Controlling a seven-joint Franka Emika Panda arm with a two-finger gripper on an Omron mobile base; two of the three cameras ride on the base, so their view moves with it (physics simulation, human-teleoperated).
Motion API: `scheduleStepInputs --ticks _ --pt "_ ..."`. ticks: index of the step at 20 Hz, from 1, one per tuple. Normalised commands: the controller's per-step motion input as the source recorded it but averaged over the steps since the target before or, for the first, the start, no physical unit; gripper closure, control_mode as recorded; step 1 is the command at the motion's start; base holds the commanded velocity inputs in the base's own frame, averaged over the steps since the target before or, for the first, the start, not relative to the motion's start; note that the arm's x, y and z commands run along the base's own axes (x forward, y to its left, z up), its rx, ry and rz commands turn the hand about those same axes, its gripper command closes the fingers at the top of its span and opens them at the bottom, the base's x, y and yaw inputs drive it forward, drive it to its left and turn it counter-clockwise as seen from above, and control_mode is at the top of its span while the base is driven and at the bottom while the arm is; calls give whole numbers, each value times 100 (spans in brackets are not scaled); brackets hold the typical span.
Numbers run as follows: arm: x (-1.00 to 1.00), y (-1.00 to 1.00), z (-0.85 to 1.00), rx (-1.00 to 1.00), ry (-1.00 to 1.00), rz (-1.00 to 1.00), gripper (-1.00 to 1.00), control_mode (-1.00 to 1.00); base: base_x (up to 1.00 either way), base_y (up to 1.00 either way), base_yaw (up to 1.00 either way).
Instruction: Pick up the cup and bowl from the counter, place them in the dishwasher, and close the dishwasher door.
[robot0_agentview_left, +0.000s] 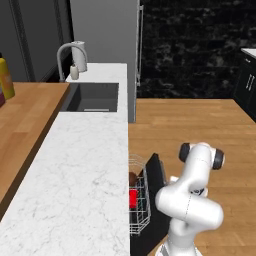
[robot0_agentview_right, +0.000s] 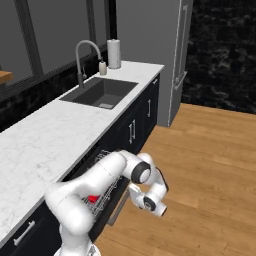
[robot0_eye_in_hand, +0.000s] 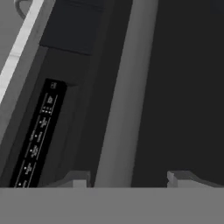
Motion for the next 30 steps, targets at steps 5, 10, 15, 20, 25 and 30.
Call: scheduleStepInputs --ticks 5,10,15,20,25,30 --pt "-32 100 -1 -1 -15 -17 -100 -100 0 0 0" --pt "-17 100 -7 -1 -9 -18 -100 -100 0 0 0" --pt "-6 100 -4 -6 -5 -18 -100 -100 0 0 0" --pt "-17 100 -14 -5 0 -5 -100 -100 0 0 0" --pt "0 100 -82 1 -1 9 -100 -100 0 0 0" --pt "16 100 -100 10 -14 6 -100 -100 0 0 0"
